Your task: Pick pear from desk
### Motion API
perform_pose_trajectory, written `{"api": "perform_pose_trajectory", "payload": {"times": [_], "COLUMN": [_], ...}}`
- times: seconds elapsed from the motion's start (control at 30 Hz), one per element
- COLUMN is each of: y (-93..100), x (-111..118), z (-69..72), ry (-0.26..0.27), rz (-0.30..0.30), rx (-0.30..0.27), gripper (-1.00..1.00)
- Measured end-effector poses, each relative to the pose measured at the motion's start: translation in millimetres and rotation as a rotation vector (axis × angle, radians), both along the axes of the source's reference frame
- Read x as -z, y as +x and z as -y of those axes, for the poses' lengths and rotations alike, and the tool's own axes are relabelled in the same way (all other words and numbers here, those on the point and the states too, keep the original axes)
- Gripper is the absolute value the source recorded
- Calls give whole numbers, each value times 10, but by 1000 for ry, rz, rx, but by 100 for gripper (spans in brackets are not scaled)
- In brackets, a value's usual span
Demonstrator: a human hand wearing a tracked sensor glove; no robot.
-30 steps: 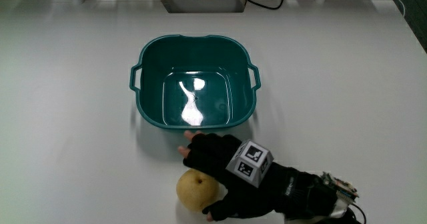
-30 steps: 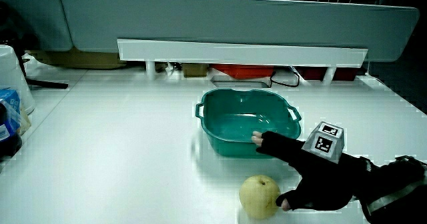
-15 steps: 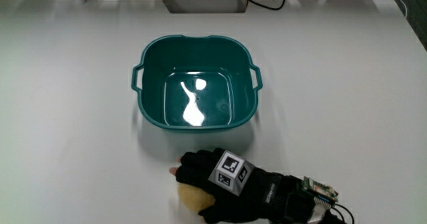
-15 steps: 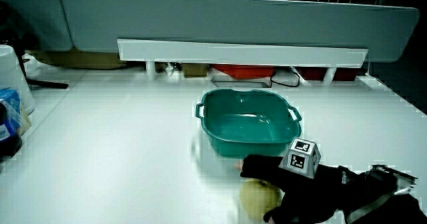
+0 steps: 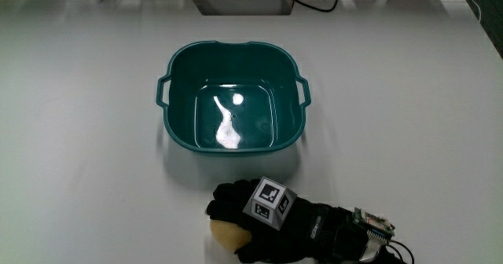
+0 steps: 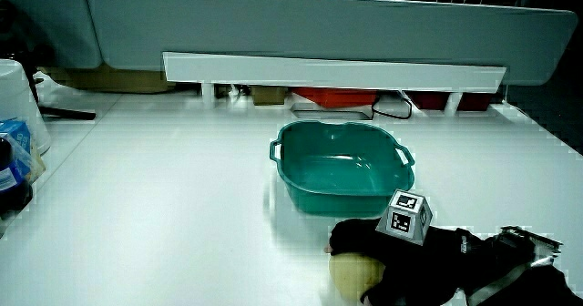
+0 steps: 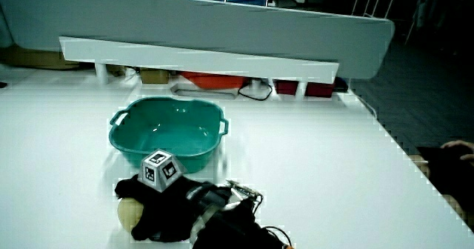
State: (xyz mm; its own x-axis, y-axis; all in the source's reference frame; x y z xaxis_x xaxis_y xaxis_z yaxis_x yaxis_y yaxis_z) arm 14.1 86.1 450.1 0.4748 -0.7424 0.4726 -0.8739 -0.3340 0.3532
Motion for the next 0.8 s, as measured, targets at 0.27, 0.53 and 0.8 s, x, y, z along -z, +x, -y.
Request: {"api": "perform_pose_trajectory", "payload": {"times": [0.27, 0.53, 0.8], "y": [58, 168, 237], "x": [267, 728, 1086], "z": [149, 365, 634], "ry": [17, 110, 153], "rz": [55, 99, 121], "rx": [8, -2, -15], "gripper": [100, 100, 100]}}
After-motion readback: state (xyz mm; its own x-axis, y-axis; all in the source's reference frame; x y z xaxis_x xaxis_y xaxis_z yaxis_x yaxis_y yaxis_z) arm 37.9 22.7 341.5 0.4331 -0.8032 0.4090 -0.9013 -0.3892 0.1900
